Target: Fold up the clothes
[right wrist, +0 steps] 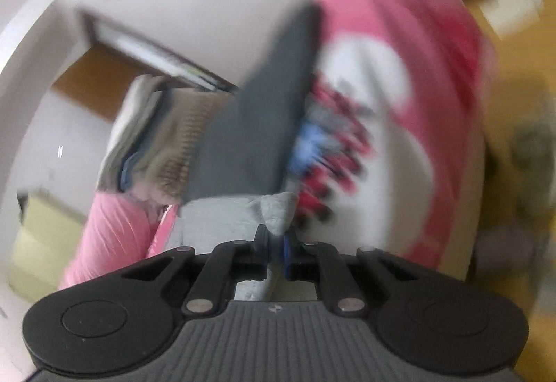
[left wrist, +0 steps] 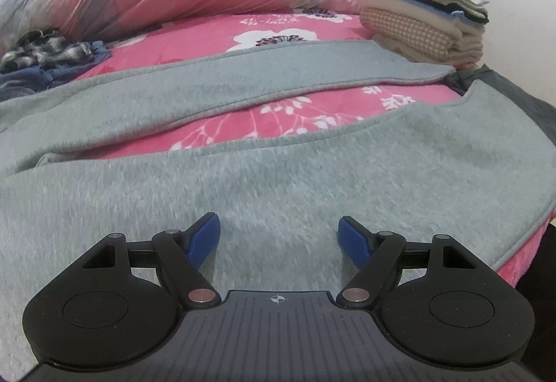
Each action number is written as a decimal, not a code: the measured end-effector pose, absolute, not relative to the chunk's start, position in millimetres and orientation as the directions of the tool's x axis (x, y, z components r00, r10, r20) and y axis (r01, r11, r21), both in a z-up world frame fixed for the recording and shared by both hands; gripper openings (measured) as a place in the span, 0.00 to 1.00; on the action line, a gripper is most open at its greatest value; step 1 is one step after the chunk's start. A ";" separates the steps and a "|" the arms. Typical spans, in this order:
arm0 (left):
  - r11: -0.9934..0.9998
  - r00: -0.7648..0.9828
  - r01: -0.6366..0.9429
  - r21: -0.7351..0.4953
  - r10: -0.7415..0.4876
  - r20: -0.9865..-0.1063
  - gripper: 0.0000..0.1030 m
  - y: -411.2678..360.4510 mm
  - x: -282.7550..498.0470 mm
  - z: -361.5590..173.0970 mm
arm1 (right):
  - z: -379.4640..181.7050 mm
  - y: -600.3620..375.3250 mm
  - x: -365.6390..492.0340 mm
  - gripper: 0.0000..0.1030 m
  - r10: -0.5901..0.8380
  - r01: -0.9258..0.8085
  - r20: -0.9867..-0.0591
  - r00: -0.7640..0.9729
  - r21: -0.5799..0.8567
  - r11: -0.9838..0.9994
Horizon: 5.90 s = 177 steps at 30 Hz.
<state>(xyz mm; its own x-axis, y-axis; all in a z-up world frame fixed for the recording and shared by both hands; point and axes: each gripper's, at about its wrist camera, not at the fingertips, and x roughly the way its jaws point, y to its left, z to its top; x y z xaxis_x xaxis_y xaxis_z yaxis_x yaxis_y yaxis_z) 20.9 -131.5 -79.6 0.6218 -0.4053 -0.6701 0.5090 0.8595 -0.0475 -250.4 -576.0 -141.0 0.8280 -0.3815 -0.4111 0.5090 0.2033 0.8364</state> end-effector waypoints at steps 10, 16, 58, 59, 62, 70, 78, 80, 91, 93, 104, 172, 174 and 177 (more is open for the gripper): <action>0.912 0.678 0.387 -0.136 -0.381 -0.628 0.74 -65.9 1.1 -65.1 | -105.9 -542.2 -302.4 0.27 -0.606 0.618 -0.424 0.673 0.772 0.147; 0.937 0.711 0.247 -0.246 -0.347 -0.611 0.74 6.8 -30.6 -67.3 | -42.6 -470.6 -215.0 0.27 -0.461 0.560 -0.323 0.826 0.555 0.615; 0.911 0.750 0.411 -0.038 -0.362 -0.554 0.77 11.7 -44.4 -101.6 | -87.2 -418.6 -45.8 0.05 -0.072 0.365 -0.606 0.792 0.376 0.852; 0.912 0.750 0.409 -0.041 -0.361 -0.554 0.77 12.1 -44.1 -101.5 | -87.9 -452.5 -53.0 0.05 -0.146 0.450 -0.618 0.772 0.370 0.813; 0.916 0.751 0.399 -0.048 -0.356 -0.556 0.77 12.8 -43.3 -100.7 | -83.0 -507.3 -78.6 0.08 -0.249 0.575 -0.626 0.739 0.394 0.717; 0.933 0.750 0.359 -0.024 -0.304 -0.588 0.78 3.5 -40.6 -96.8 | -72.3 -436.8 -31.5 0.16 0.124 0.166 -0.612 0.781 0.394 0.904; 0.938 0.746 0.346 0.001 -0.274 -0.607 0.78 -2.8 -40.2 -95.9 | -81.4 -535.0 5.4 0.11 -0.151 0.504 -0.609 0.779 0.464 0.728; 0.939 0.741 0.345 0.001 -0.272 -0.615 0.79 -3.2 -38.3 -95.0 | -73.3 -545.1 -25.6 0.12 -0.146 0.482 -0.555 0.819 0.528 0.699; 0.939 0.723 0.345 0.000 -0.266 -0.638 0.80 -4.2 -33.8 -93.4 | -93.6 -622.5 -111.6 0.12 -0.206 0.563 -0.554 0.806 0.613 0.554; 0.940 0.725 0.340 0.001 -0.261 -0.637 0.80 -4.7 -34.9 -93.3 | -80.5 -630.0 -125.8 0.13 -0.294 0.603 -0.535 0.792 0.610 0.514; 0.942 0.735 0.336 0.016 -0.252 -0.629 0.80 -6.9 -39.2 -91.0 | -87.1 -573.3 -32.2 0.10 -0.002 0.424 -0.663 0.749 0.476 0.771; 0.797 0.863 -0.150 -0.586 -0.184 -0.471 0.71 149.7 -41.7 -101.0 | -52.3 -381.9 -174.8 0.43 0.152 0.316 -0.484 0.862 0.746 0.586; 0.782 0.871 -0.154 -0.604 -0.182 -0.457 0.70 154.4 -39.4 -100.9 | -51.4 -378.6 -170.7 0.43 0.157 0.311 -0.487 0.859 0.741 0.596; 0.767 0.884 -0.158 -0.622 -0.171 -0.436 0.68 162.7 -36.4 -100.0 | -52.2 -374.0 -163.4 0.43 0.168 0.308 -0.495 0.853 0.736 0.603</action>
